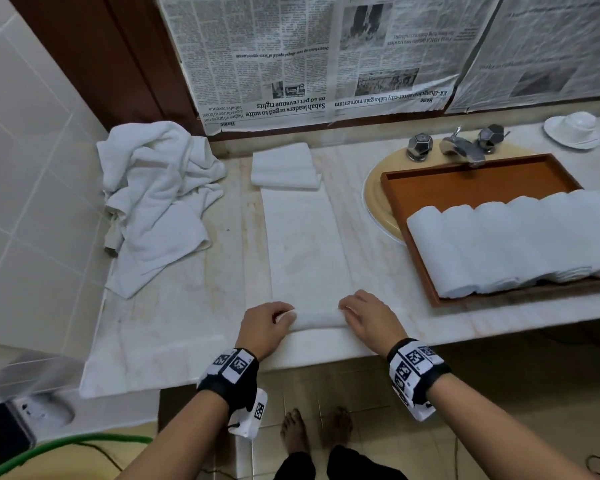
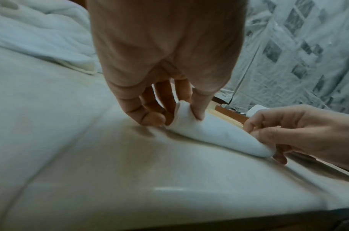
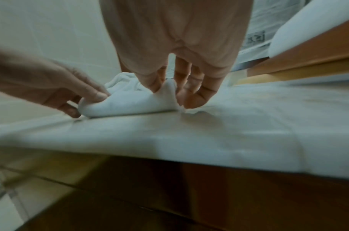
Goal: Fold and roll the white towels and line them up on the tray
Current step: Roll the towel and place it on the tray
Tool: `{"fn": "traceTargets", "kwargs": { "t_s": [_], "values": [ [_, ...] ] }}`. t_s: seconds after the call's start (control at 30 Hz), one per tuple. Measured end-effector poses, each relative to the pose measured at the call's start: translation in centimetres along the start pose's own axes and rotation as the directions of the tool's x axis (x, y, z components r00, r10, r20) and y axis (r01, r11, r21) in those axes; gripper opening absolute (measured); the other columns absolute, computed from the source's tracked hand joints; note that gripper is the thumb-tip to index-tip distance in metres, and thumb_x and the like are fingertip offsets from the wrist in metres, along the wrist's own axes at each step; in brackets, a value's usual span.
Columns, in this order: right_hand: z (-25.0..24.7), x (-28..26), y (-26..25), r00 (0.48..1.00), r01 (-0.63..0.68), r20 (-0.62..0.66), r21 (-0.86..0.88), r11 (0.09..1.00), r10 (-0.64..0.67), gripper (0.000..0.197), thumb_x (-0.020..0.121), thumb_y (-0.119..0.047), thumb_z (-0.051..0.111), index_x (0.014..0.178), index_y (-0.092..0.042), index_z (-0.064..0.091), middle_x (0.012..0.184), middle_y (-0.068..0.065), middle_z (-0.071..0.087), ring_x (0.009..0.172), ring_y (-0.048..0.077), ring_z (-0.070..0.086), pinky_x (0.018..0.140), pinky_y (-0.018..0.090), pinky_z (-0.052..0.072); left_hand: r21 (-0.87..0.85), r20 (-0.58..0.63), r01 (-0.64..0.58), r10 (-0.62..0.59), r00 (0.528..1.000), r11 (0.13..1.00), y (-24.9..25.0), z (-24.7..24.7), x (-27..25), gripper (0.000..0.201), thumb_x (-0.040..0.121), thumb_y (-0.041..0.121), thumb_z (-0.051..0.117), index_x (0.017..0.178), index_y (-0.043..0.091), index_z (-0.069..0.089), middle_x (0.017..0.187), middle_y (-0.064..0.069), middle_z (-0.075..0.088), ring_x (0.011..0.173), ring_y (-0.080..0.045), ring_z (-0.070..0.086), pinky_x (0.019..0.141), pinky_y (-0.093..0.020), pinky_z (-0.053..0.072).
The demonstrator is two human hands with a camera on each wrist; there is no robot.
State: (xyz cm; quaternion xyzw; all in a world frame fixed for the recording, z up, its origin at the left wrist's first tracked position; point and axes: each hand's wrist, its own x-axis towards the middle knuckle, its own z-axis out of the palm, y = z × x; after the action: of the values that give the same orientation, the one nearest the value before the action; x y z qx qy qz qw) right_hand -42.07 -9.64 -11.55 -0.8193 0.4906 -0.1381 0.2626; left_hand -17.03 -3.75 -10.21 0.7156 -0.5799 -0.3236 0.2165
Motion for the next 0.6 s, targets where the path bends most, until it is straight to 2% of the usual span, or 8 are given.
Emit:
{"fn": "traceTargets", "kwargs": {
  "t_s": [0.1,0.2,0.3,0.37,0.4,0.47,0.53,0.6],
  "values": [
    [0.3,0.1,0.0,0.993,0.094,-0.054,-0.11,0.989,-0.101,0.015,0.094,-0.022,0.056,0.101,-0.016,0.067,0.104,0.002,0.057,0.088,0.021,0.057,0.054,0.034,0.05,-0.005,-0.057,-0.007,0.006,0.998,1.0,0.2,0.6,0.0,0.009,0.092,0.032,0.064,0.101,0.03,0.066,0.098,0.007,0.057,0.085,-0.007,0.056,0.08,-0.03,0.046],
    [0.2,-0.2,0.1,0.97,0.238,-0.011,-0.185,0.954,-0.244,0.028,0.09,-0.032,0.049,0.099,-0.013,0.067,0.102,0.003,0.06,0.086,0.022,0.057,0.059,0.032,0.052,0.091,-0.095,-0.03,0.039,0.995,0.995,0.2,1.2,-0.4,0.006,0.094,0.025,0.061,0.098,0.027,0.066,0.101,0.005,0.05,0.088,-0.014,0.05,0.074,-0.033,0.048],
    [-0.2,0.0,0.3,0.959,0.284,0.056,-0.244,0.927,-0.279,0.028,0.078,-0.031,0.065,0.101,-0.014,0.067,0.1,0.004,0.059,0.085,0.023,0.056,0.062,0.033,0.051,0.269,-0.175,-0.121,0.172,0.97,0.956,-0.1,1.9,-0.5,0.008,0.09,0.017,0.068,0.094,0.024,0.071,0.096,0.001,0.056,0.088,-0.025,0.049,0.067,-0.041,0.052],
    [-0.1,0.5,0.5,0.961,0.276,0.062,-0.237,0.931,-0.269,0.023,0.078,-0.028,0.061,0.095,-0.012,0.068,0.095,0.003,0.056,0.082,0.023,0.053,0.06,0.036,0.05,0.261,-0.141,-0.157,0.198,0.97,0.952,0.0,2.0,-0.6,0.01,0.09,0.023,0.069,0.099,0.021,0.072,0.098,0.001,0.058,0.091,-0.024,0.05,0.073,-0.041,0.053],
    [-0.2,0.7,0.4,0.964,0.265,0.067,-0.218,0.939,-0.257,0.024,0.08,-0.028,0.057,0.093,-0.011,0.068,0.093,0.003,0.055,0.082,0.023,0.053,0.06,0.036,0.05,0.258,-0.114,-0.164,0.198,0.973,0.952,-0.1,2.0,-0.9,0.019,0.089,0.032,0.07,0.104,0.02,0.071,0.101,0.002,0.059,0.094,-0.022,0.05,0.077,-0.037,0.052],
    [-0.4,1.2,0.4,0.97,0.239,0.082,-0.162,0.957,-0.228,0.026,0.085,-0.026,0.056,0.099,-0.009,0.069,0.096,0.004,0.056,0.088,0.023,0.053,0.067,0.037,0.052,0.293,-0.076,-0.183,0.214,0.974,0.938,-0.2,1.9,-1.3,0.035,0.083,0.043,0.072,0.109,0.021,0.069,0.107,0.004,0.059,0.097,-0.02,0.05,0.078,-0.033,0.051],
    [-0.8,1.6,0.6,0.976,0.195,0.119,-0.093,0.976,-0.184,0.029,0.091,-0.025,0.057,0.116,-0.012,0.066,0.105,0.002,0.058,0.099,0.02,0.051,0.081,0.035,0.05,0.321,-0.064,-0.191,0.223,0.973,0.928,-0.3,1.7,-1.3,0.035,0.08,0.039,0.076,0.109,0.021,0.069,0.107,0.005,0.061,0.097,-0.021,0.053,0.075,-0.035,0.054],
    [-1.1,1.9,0.7,0.978,0.168,0.133,-0.033,0.985,-0.162,0.033,0.094,-0.029,0.052,0.123,-0.015,0.062,0.108,0.0,0.06,0.102,0.017,0.049,0.086,0.032,0.046,0.306,-0.061,-0.194,0.223,0.973,0.932,-0.6,1.3,-0.8,0.03,0.084,0.032,0.075,0.11,0.019,0.071,0.106,0.004,0.063,0.098,-0.022,0.053,0.079,-0.035,0.051]
  ]
}}
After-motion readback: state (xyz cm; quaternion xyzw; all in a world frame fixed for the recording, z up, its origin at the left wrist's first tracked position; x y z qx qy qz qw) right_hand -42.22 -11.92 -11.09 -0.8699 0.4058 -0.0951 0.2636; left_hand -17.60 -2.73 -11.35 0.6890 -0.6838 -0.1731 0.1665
